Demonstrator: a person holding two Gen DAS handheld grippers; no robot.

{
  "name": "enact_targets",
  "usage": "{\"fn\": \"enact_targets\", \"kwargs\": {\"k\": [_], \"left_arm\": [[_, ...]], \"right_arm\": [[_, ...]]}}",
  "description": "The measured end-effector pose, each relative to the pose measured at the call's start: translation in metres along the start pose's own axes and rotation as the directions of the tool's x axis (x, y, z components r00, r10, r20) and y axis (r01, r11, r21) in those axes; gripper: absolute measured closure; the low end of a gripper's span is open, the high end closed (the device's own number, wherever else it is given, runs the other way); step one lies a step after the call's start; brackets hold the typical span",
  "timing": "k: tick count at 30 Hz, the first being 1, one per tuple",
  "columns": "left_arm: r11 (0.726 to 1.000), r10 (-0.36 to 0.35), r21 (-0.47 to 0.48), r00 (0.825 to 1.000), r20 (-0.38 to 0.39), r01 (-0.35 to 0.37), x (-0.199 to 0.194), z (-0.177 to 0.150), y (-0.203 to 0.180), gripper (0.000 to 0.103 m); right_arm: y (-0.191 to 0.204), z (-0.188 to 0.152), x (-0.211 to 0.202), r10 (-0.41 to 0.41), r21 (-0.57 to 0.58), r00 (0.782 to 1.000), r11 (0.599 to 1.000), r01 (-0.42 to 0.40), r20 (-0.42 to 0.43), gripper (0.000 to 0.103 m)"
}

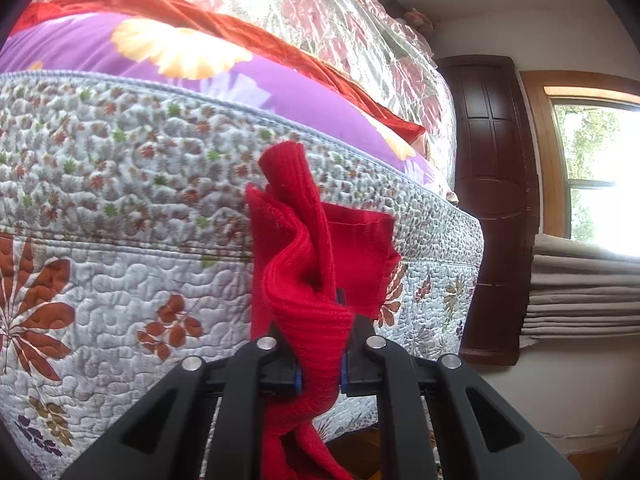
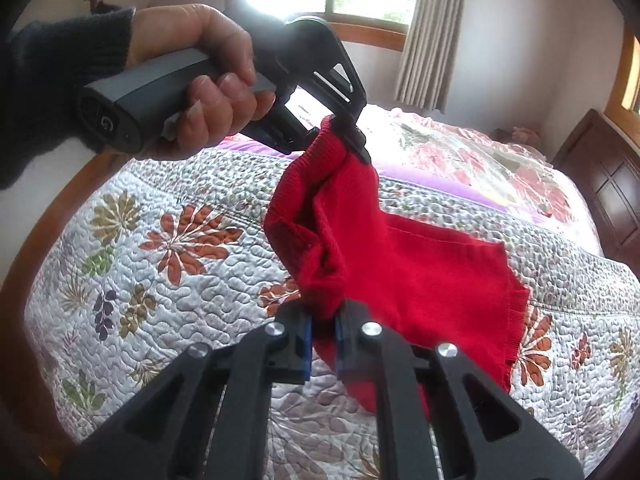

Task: Fold small clothes

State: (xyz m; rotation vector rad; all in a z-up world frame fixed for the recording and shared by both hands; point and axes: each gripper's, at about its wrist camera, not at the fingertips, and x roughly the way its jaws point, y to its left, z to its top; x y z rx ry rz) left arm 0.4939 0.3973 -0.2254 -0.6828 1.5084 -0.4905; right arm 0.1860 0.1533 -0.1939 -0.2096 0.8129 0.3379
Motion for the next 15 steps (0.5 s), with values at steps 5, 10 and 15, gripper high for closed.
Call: {"fn": "enact_targets", "kwargs": {"k": [5,10,15], "left_arm": [[0.999,0.032,0.019,0.999,0.005,-0.032,0.006,-0.003,-0.028,0.091],[0.997,0.067,0.037,0.998,0.008,-0.067,0.017,-0.005,-0.052,0.091],[0.994,0.091,0.052,0.996,0.009,-0.091,0.035,-0.007,-0.075,0.091]], "right_arm": [[-0.021,-0.005,-0.012,0.001,0.039,1.000,0.999,-0.002,0.012,0.097],[-0.044,-0.011,-0.020,0.003,0.079,1.000,0.997,-0.004,0.015,0.097],[-0.068,-0.020,-0.026,0.005,0.119,1.000,0.993,-0.006,0.011,0.097]]}}
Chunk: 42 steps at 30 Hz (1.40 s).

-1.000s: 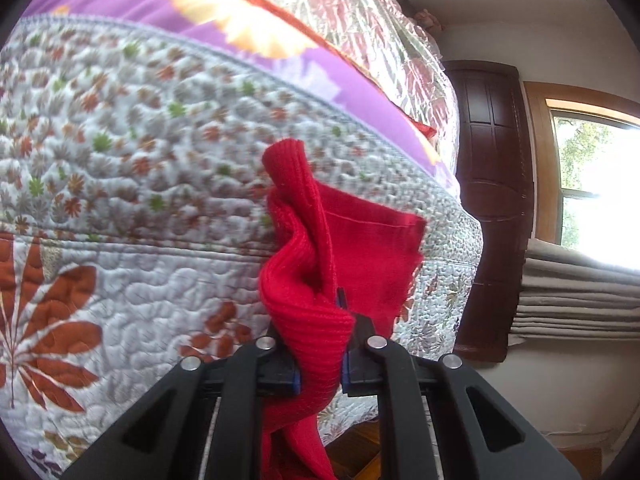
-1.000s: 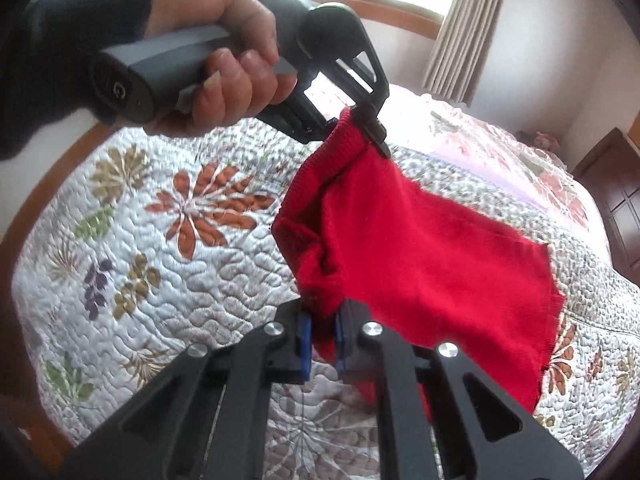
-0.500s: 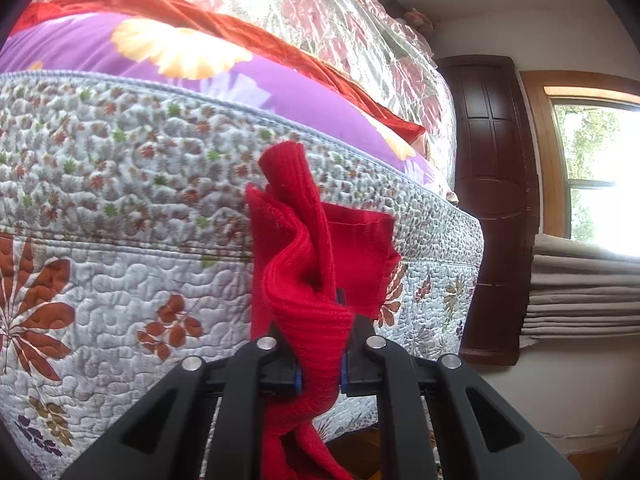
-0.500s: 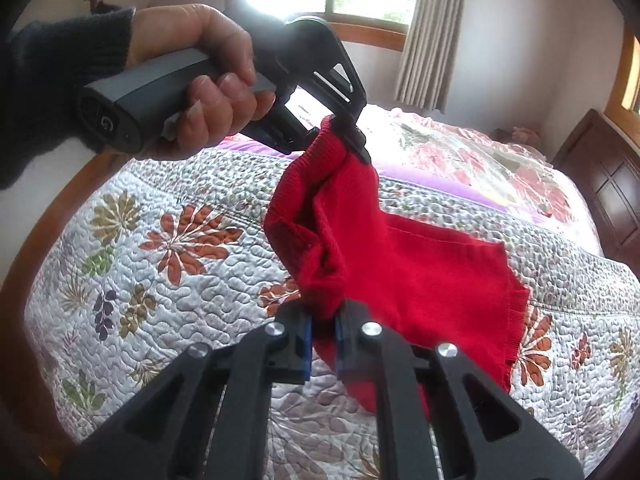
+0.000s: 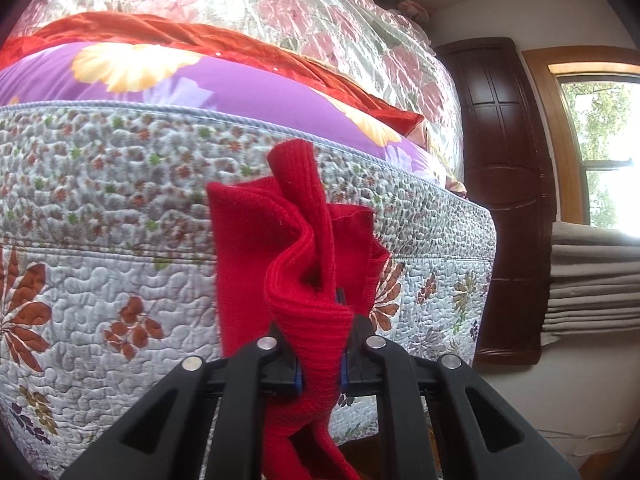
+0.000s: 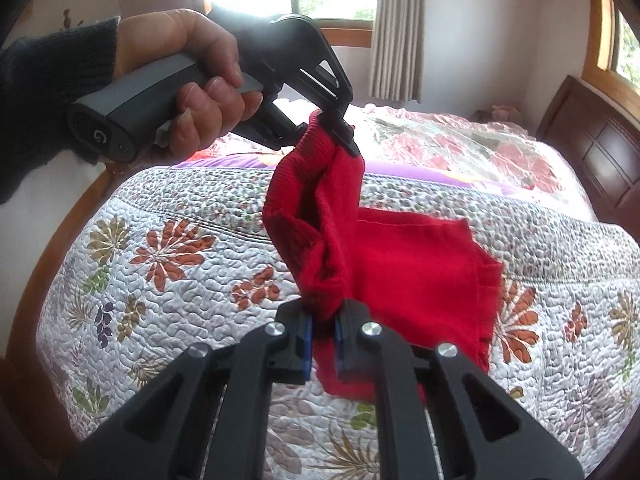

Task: Fold small clothes

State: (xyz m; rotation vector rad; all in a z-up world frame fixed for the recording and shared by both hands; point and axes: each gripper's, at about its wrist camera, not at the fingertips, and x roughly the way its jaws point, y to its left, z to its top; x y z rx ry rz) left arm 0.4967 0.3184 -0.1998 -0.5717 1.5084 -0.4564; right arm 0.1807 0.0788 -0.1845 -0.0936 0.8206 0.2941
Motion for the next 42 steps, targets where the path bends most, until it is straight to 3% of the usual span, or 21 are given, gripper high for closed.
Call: {"fn": "enact_targets", "kwargs": {"k": [13,25,32,42], "left_arm": [[0.993,0.108,0.039,0.994,-0.019,-0.107,0.069,-0.006,-0.055,0.092],[0.967,0.251,0.050,0.968,-0.007,-0.251,0.125,-0.011,-0.075,0.092],[0.940,0.337,0.061,0.942,0.002,-0.336,0.157,-0.011,-0.087,0.092],[0.884,0.455,0.091,0.889,0.050,-0.458,0.193,-0.019,-0.107,0.092]], "right_arm": [[-0.072,-0.034,0.002,0.033,0.145,0.999,0.989,-0.027,-0.037,0.097],[-0.121,-0.065,0.022,0.106,0.274,0.992,0.958,-0.082,-0.073,0.097],[-0.149,-0.086,0.034,0.128,0.342,0.988,0.935,-0.091,-0.088,0.097],[-0.180,-0.107,0.048,0.178,0.425,0.979,0.897,-0.120,-0.099,0.097]]}}
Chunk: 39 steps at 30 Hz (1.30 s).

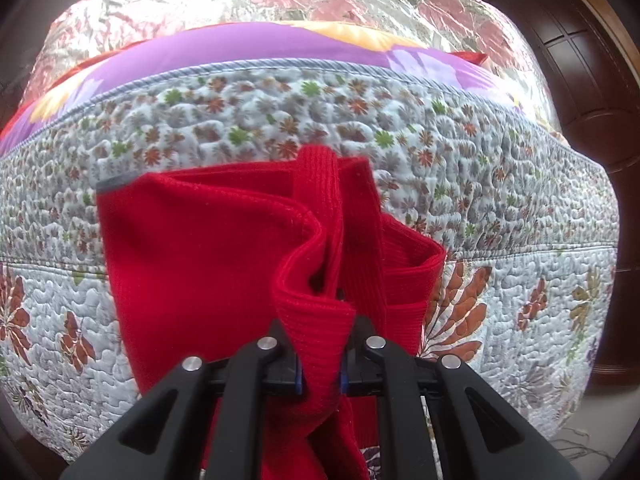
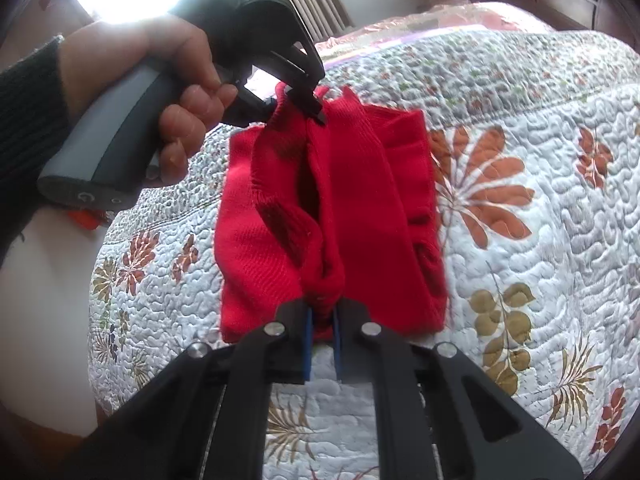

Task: Fold small clothes

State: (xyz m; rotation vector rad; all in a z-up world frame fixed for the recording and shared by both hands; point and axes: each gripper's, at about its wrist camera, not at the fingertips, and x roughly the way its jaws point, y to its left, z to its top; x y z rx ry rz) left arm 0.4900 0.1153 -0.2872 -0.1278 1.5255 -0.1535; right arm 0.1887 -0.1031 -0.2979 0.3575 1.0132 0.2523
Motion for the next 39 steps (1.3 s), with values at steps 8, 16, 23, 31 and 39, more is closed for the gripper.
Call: {"fn": "enact_targets", "kwargs": {"k": [8,16,23,31,39], "left_arm": [[0.999,0.042,-0.012,0.998,0.055,-0.041,-0.003,-0.010,-0.014,0.091],[0.997,0.078,-0.027,0.996,0.048,-0.077,0.008,-0.014,-0.023,0.091],[0.994,0.104,-0.030,0.993,0.047,-0.103,0.017,-0.011,-0.028,0.092],[0.994,0.094,-0.059,0.994,0.058,-0.091,0.021,-0.012,-0.030,0.087],[0.999,0.036,-0.039,0.993,0.109,-0.032,0.016,-0.009,-0.039,0.057]], "right_arm": [[-0.021,-0.004,-0.003,0.037,0.041,0.999,0.998,-0.037,-0.009,0.097],[-0.039,-0.008,-0.002,0.068,0.091,0.997,0.994,-0.066,-0.025,0.097],[-0.071,-0.013,0.012,0.150,0.218,0.987,0.967,-0.136,-0.051,0.097],[-0.079,-0.020,0.022,0.154,0.219,0.985,0.967,-0.133,-0.081,0.097],[-0.093,-0.027,0.037,0.172,0.244,0.978,0.960,-0.139,-0.121,0.094]]}}
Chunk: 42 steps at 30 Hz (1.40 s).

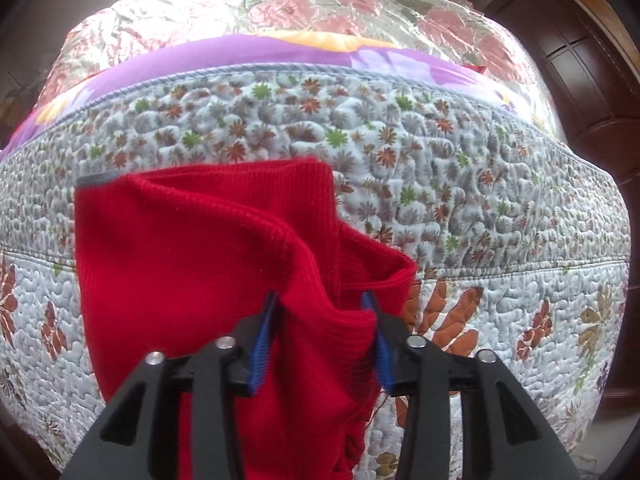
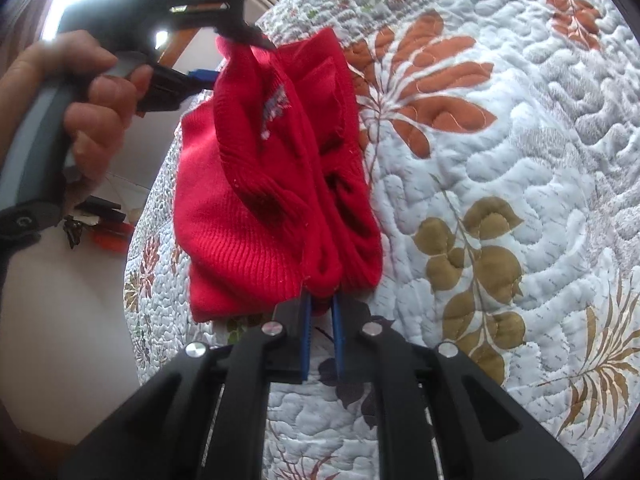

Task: Fold small clothes

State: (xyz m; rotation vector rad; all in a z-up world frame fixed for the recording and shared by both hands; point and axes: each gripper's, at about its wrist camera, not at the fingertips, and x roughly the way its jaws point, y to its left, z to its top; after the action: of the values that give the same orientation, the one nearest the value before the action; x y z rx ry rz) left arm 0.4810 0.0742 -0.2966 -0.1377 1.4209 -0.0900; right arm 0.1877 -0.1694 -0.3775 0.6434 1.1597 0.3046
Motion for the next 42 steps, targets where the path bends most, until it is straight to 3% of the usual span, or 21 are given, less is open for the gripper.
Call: {"fn": "enact_targets", "kwargs": {"k": [4,6,12,15,17,22,28,30,31,37,40,42], "left_arm": [[0.999,-0.046,-0.010,0.998,0.045,0.047,-0.013,0.005,0.001,0.047],[0.998,-0.065,-0.007,0.995,0.077,0.066,-0.021,0.008,0.003,0.040],[0.992,-0.129,0.026,0.980,0.148,0.127,-0.051,0.003,0.018,0.036],[0.982,-0.190,0.034,0.966,0.175,0.187,-0.064,-0.008,0.033,0.035],[0.971,-0.240,0.047,0.956,0.171,0.235,-0.069,-0.022,0.046,0.035],[0.949,-0.312,0.091,0.940,0.139,0.302,-0.067,-0.066,0.067,0.035],[0.911,-0.400,0.132,0.915,0.051,0.391,-0.045,-0.102,0.076,0.037],[0.898,-0.422,0.147,0.906,0.028,0.414,-0.039,-0.106,0.075,0.037],[0.888,-0.439,0.157,0.898,0.015,0.431,-0.036,-0.107,0.073,0.037],[0.824,-0.508,0.267,0.860,-0.046,0.500,-0.022,-0.119,0.053,0.037],[0.786,-0.532,0.319,0.842,-0.089,0.530,-0.009,-0.127,0.038,0.037],[0.764,-0.544,0.338,0.830,-0.121,0.550,0.002,-0.133,0.029,0.037]], "right_arm": [[-0.015,0.000,-0.001,-0.004,0.051,1.000,0.999,0.004,-0.011,0.082],[-0.023,0.000,-0.004,-0.005,0.081,1.000,0.997,0.006,-0.018,0.070],[-0.020,0.011,-0.026,0.034,0.077,0.999,0.996,-0.034,0.004,0.069],[-0.011,0.037,-0.030,0.121,0.076,0.992,0.990,-0.122,0.024,0.066],[-0.016,0.065,-0.023,0.221,0.138,0.975,0.965,-0.224,0.034,0.061],[-0.023,0.140,0.007,0.341,0.215,0.940,0.916,-0.338,0.024,0.059],[-0.018,0.184,0.049,0.354,0.214,0.934,0.917,-0.335,-0.055,0.060],[-0.011,0.187,0.054,0.355,0.176,0.931,0.925,-0.336,-0.087,0.091],[-0.009,0.189,0.054,0.343,0.153,0.935,0.933,-0.327,-0.095,0.095],[-0.016,0.215,0.045,0.303,0.111,0.953,0.948,-0.299,-0.016,0.098],[-0.027,0.216,0.060,0.275,0.120,0.961,0.956,-0.269,-0.032,0.098],[-0.028,0.211,0.063,0.283,0.104,0.958,0.955,-0.277,-0.045,0.090]]}}
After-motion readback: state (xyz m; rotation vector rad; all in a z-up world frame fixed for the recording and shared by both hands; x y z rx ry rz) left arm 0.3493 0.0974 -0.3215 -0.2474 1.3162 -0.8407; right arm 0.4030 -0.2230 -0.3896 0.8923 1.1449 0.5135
